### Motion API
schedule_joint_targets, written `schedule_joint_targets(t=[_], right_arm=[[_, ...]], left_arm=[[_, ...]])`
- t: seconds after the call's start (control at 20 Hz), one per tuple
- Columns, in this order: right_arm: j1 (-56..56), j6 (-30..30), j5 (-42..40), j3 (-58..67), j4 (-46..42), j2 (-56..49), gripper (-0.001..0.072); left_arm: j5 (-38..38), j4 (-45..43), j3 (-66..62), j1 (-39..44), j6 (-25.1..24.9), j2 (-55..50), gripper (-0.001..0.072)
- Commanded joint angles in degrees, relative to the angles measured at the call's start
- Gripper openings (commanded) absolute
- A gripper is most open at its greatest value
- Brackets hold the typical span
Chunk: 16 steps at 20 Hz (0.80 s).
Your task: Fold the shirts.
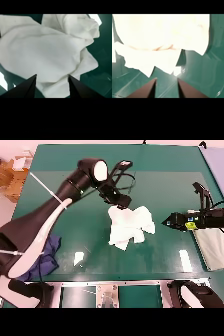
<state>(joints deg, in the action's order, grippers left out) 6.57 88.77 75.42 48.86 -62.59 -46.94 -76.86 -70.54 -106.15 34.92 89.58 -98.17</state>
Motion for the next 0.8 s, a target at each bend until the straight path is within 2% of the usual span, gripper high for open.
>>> schedule_joint_targets(t=[0.0,0.1,0.2,0.3,0.35,0.4,0.45,0.55,0.65,0.7,0.75], right_arm=[[2.36,-1.53,0.04,0.0,-0.02,-0.96,0.041],[4.5,-2.45,0.02,-0.02,0.0,-4.37,0.0453],[6.23,-2.49,-0.17,-0.61,0.2,-8.79,0.045],[6.38,-3.8,-3.96,-2.01,0.2,-13.97,0.0432],[6.38,-4.48,-5.64,-2.47,0.48,-16.39,0.0427],[6.38,-5.66,-7.1,-2.38,1.97,-19.21,0.0427],[6.38,-7.52,-8.5,-1.92,4.87,-22.21,0.0427],[6.4,-10.51,-10.29,1.46,10.71,-29.73,0.0435],[6.38,-11.47,-10.45,7.63,13.75,-37.22,0.0542],[6.38,-11.45,-10.49,11.1,14.14,-40.52,0.0541],[6.38,-11.43,-10.47,14.91,14.53,-43.91,0.0542]], left_arm=[[-13.64,3.08,-1.07,-6.16,0.57,0.85,0.0462],[-15.74,5.2,3.91,-8.52,0.57,2.91,0.0462],[-7.5,10.49,13.7,-8.7,-0.31,5.81,0.0464],[2.23,23.34,24.98,-8.48,-5.46,6.45,0.0464],[5.84,28.26,29.92,-8.24,-8.37,6.38,0.0486],[9.53,32.63,34.45,-7.93,-10.62,6.38,0.0587],[13.07,35.58,37.44,-7.93,-12.31,6.38,0.0584],[18.12,36.2,39.36,-7.96,-13.6,6.38,0.0584],[21.77,36.28,39.06,-7.96,-13.6,6.38,0.0583],[23.28,36.3,39.08,-7.93,-13.53,6.25,0.0548],[23.43,36.54,39.08,-7.93,-13.62,5.97,0.0328]])
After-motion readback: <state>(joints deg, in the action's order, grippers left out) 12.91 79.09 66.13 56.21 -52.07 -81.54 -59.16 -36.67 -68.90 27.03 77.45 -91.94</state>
